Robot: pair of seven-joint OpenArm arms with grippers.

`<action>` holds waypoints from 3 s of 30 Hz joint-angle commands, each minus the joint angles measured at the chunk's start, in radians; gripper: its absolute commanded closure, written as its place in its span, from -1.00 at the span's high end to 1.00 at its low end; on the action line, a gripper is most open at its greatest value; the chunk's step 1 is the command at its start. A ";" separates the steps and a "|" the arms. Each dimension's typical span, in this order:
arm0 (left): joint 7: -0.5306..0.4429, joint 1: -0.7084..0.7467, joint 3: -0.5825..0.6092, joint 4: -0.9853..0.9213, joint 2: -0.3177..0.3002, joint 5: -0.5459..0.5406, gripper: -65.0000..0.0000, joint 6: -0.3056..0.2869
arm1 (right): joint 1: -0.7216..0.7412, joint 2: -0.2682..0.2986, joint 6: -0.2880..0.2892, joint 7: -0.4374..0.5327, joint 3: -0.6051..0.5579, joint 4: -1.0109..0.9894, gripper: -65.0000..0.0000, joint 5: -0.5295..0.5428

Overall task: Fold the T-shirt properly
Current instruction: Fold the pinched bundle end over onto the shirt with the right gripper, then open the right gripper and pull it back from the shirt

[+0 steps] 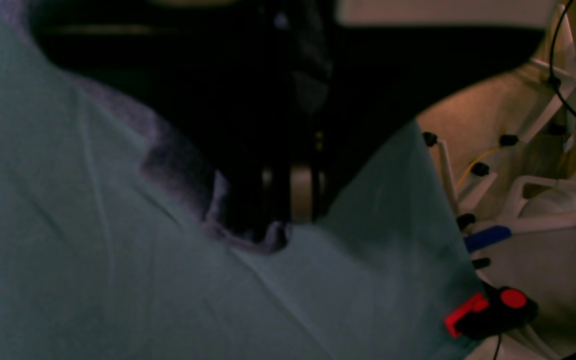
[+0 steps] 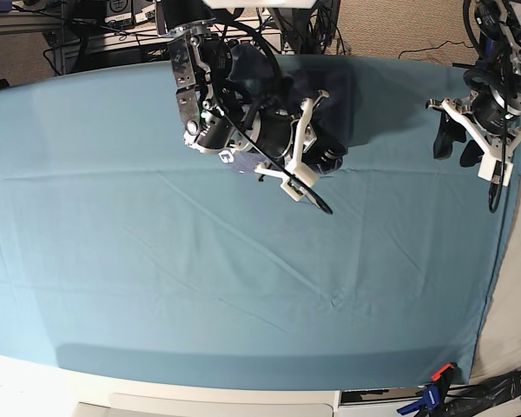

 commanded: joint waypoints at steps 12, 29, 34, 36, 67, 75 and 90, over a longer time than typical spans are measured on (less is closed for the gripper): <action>-0.019 -0.001 -0.006 0.019 -0.011 -0.014 -0.03 -0.005 | 0.018 -0.010 0.005 0.123 -0.004 0.013 -0.69 -0.035; -0.018 -0.001 -0.006 0.019 -0.011 -0.021 -0.03 -0.019 | 0.168 -0.027 0.005 0.120 -0.014 0.013 -0.67 0.033; -0.019 -0.001 -0.006 0.019 -0.011 -0.021 -0.03 -0.019 | 0.168 -0.027 0.005 0.094 -0.014 0.013 -0.67 0.073; -0.018 0.000 -0.006 0.019 -0.011 -0.021 -0.03 -0.019 | 0.168 -0.027 0.005 0.091 -0.013 0.016 -0.67 0.101; -0.015 0.000 -0.006 0.019 -0.011 -0.043 -0.03 -0.019 | -0.304 0.163 -0.046 -0.184 0.633 0.611 -1.00 0.251; -0.016 0.000 -0.006 0.019 -0.011 -0.043 -0.03 -0.019 | -0.456 0.159 -0.099 -0.210 0.662 0.611 -1.00 0.266; -0.016 -0.001 -0.006 0.019 -0.011 -0.043 -0.03 -0.019 | -0.491 0.140 -0.095 -0.225 0.501 0.609 -1.00 0.312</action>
